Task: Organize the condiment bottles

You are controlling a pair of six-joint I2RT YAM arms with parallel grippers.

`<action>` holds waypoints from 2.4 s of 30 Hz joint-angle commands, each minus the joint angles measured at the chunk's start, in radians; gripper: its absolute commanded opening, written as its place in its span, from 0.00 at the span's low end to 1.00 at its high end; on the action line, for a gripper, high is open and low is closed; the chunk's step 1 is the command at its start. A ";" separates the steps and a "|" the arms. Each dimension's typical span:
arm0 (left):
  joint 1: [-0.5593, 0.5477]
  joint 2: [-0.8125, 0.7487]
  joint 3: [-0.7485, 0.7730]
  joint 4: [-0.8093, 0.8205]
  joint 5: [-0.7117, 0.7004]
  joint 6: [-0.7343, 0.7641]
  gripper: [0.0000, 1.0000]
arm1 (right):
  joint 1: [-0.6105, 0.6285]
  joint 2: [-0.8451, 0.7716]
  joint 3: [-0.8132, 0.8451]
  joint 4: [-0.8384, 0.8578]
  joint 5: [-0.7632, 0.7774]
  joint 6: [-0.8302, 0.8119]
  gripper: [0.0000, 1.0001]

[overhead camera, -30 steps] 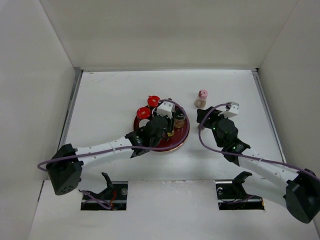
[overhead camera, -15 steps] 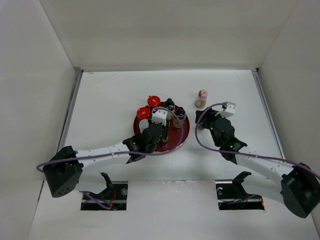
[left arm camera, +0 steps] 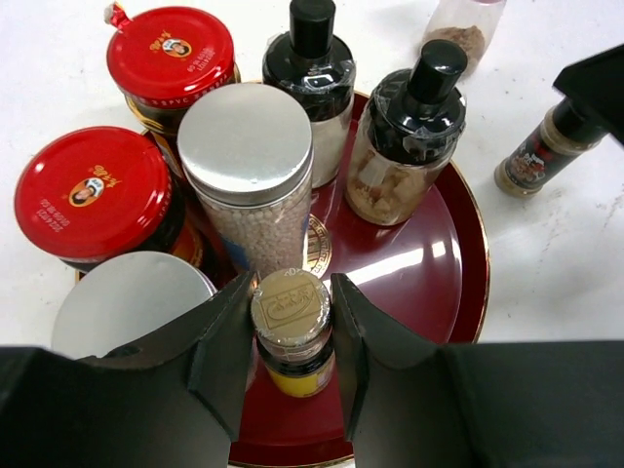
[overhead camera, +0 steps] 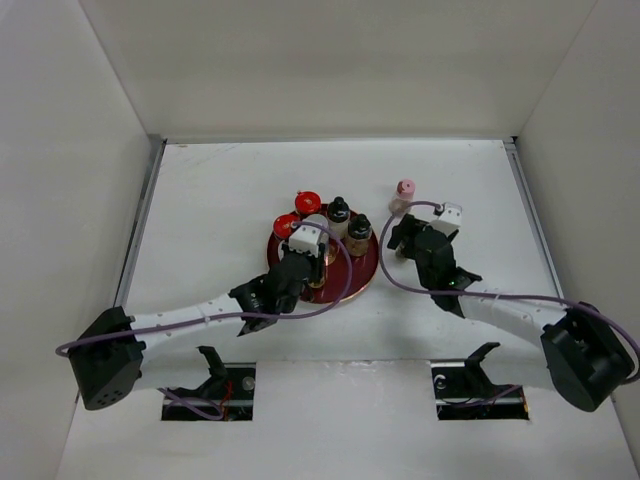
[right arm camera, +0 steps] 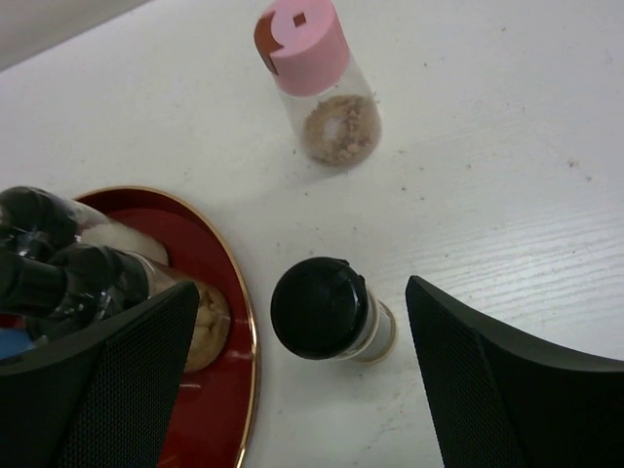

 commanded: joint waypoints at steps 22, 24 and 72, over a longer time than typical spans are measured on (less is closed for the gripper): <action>-0.006 -0.017 -0.006 0.129 0.032 0.055 0.70 | -0.048 0.090 0.093 -0.040 0.039 -0.010 0.47; -0.008 -0.021 -0.003 0.131 0.035 0.059 0.71 | -0.048 0.041 0.082 -0.047 0.055 -0.010 0.45; 0.170 -0.386 -0.214 0.517 -0.066 0.073 1.00 | 0.403 0.424 0.377 0.106 0.072 -0.115 0.45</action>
